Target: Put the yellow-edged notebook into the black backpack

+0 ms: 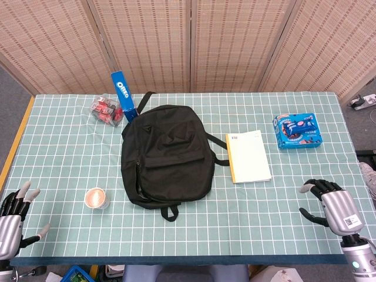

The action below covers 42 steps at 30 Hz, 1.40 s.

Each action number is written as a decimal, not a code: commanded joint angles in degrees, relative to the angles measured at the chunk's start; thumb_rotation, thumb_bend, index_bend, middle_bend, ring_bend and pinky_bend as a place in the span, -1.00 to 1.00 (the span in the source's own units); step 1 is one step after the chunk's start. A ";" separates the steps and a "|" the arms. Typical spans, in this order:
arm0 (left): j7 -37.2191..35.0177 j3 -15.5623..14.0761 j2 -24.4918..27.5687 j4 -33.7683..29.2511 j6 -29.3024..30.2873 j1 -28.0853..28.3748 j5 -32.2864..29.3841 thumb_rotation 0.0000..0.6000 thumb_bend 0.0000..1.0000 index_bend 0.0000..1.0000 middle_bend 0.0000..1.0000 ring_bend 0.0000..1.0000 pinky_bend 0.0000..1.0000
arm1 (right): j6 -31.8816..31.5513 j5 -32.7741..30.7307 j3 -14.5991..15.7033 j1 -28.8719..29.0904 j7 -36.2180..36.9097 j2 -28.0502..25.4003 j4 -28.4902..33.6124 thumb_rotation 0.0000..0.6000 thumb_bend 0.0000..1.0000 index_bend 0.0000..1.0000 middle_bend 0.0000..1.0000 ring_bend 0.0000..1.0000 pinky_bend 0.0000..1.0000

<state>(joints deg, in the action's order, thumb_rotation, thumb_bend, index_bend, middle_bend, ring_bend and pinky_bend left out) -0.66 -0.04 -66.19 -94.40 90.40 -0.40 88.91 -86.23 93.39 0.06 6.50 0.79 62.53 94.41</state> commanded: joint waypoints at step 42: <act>-1.79 -0.51 0.38 0.32 -0.85 -1.07 -1.20 1.00 -0.53 -0.68 -1.00 -0.97 -1.00 | 24.83 -8.44 -6.56 22.21 -1.76 34.23 -41.26 1.00 -0.84 -0.15 -0.33 -0.49 -0.26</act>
<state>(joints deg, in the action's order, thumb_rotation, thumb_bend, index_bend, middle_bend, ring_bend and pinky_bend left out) -2.45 -0.54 -65.79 -94.09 89.55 -1.48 87.73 -61.48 85.11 -6.72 28.55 -1.32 96.28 53.72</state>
